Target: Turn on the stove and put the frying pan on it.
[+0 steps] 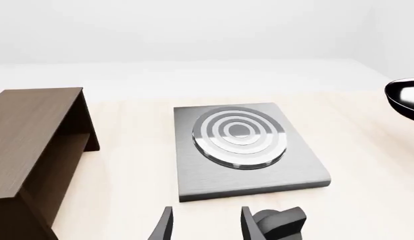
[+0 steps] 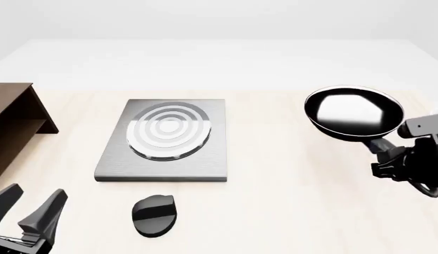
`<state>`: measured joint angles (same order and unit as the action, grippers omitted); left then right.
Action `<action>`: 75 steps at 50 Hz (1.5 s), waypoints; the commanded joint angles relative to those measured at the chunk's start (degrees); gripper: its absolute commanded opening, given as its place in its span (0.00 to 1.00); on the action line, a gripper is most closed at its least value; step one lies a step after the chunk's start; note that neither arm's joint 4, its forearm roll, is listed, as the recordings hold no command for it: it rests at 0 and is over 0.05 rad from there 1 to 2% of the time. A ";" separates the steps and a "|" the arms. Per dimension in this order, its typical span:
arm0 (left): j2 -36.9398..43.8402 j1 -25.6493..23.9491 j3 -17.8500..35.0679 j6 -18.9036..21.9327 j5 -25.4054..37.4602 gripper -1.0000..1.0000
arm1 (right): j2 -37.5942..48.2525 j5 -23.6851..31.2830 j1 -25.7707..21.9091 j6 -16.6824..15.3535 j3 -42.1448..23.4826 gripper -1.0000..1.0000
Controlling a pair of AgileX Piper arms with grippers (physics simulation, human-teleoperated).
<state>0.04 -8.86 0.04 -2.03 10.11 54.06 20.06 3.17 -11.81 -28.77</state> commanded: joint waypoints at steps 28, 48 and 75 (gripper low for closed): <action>-0.01 0.40 -0.03 -0.25 -0.24 1.00 | -2.13 -0.50 -17.64 4.06 -5.29 0.00; -0.02 0.39 -0.03 -0.48 -0.53 1.00 | 6.67 -11.22 -27.35 3.96 -5.94 0.00; -0.03 0.23 -0.03 -0.99 -1.05 1.00 | 20.88 -23.67 -35.56 2.29 -8.75 0.00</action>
<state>0.02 -8.72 0.04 -2.66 9.24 70.62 1.51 -29.19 -10.17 -35.45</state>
